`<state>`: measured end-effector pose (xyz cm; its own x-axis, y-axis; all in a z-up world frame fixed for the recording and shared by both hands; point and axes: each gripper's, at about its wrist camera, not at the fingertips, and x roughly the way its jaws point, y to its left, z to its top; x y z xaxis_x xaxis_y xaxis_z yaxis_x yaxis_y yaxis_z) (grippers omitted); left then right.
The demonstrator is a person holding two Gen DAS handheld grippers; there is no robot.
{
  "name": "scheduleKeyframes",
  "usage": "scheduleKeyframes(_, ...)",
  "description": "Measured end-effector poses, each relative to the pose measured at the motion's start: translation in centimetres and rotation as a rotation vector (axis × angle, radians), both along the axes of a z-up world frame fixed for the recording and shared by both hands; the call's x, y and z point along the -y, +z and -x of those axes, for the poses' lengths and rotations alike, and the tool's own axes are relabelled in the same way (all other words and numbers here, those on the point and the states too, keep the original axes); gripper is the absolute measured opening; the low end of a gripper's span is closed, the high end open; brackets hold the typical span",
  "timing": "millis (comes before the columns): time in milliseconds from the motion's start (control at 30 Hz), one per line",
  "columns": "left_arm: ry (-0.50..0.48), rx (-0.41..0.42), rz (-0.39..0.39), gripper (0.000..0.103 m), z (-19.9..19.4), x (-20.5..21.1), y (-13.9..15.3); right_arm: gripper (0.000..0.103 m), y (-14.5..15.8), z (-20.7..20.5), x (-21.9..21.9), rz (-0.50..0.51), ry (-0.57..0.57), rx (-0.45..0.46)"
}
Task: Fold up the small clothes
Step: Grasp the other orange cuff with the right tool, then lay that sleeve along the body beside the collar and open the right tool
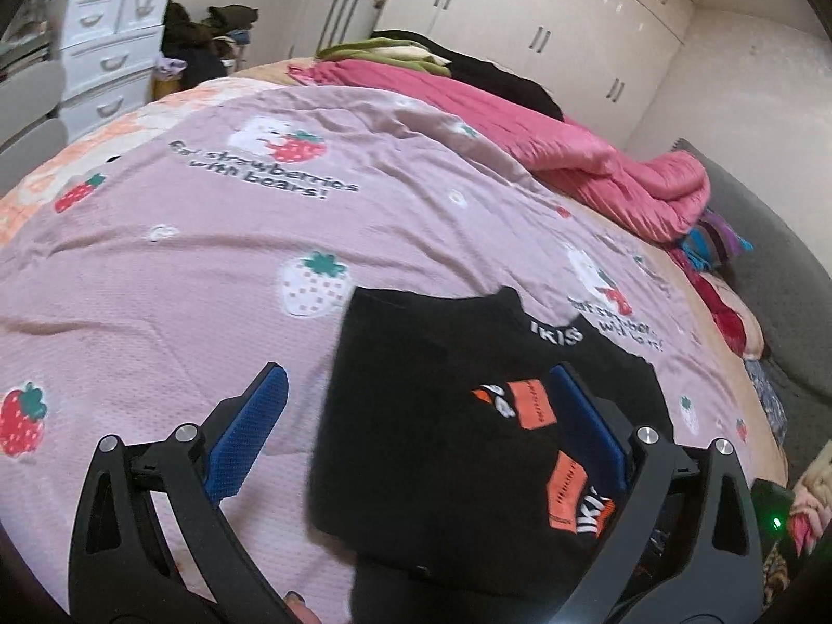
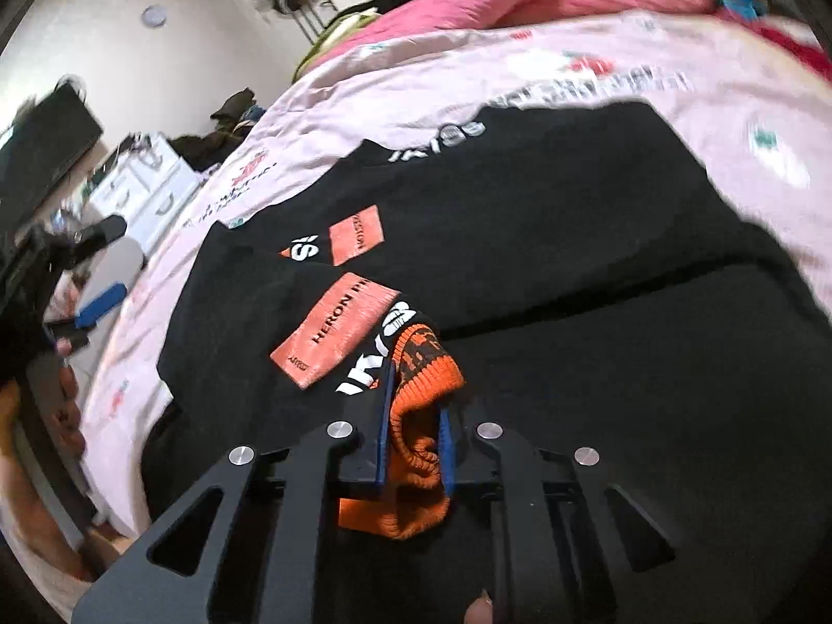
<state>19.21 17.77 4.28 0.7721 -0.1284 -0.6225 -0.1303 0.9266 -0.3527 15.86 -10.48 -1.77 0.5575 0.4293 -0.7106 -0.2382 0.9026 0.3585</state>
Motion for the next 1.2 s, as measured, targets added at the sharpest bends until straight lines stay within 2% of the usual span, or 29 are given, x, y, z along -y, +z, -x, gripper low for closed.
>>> scheduleKeyframes(133,0.038,0.003,0.014,0.094,0.2,-1.6,0.1,0.012,2.3,-0.2,-0.7,0.002,0.046,0.064)
scheduleKeyframes(333,0.089,-0.001,0.04,0.094,0.4,-3.6,-0.2,0.011,8.0,-2.5,-2.3,0.008,0.155,0.181)
scheduleKeyframes(500,0.101,-0.009,0.042,0.094,0.1,-4.0,-0.5,0.01,12.5,-4.7,-3.4,0.093,0.232,0.292)
scheduleKeyframes(633,0.097,-0.015,0.03,0.094,-0.2,-3.8,-0.7,0.01,14.3,-6.3,-2.6,0.157,0.224,0.351)
scheduleKeyframes(833,0.072,-0.03,0.001,0.094,-1.1,-2.6,-1.1,0.01,13.5,-7.7,0.4,0.185,0.161,0.37)
scheduleKeyframes(1200,-0.067,-0.046,-0.129,0.094,-2.9,3.5,-1.7,0.01,9.3,-8.4,4.0,0.165,0.082,0.301)
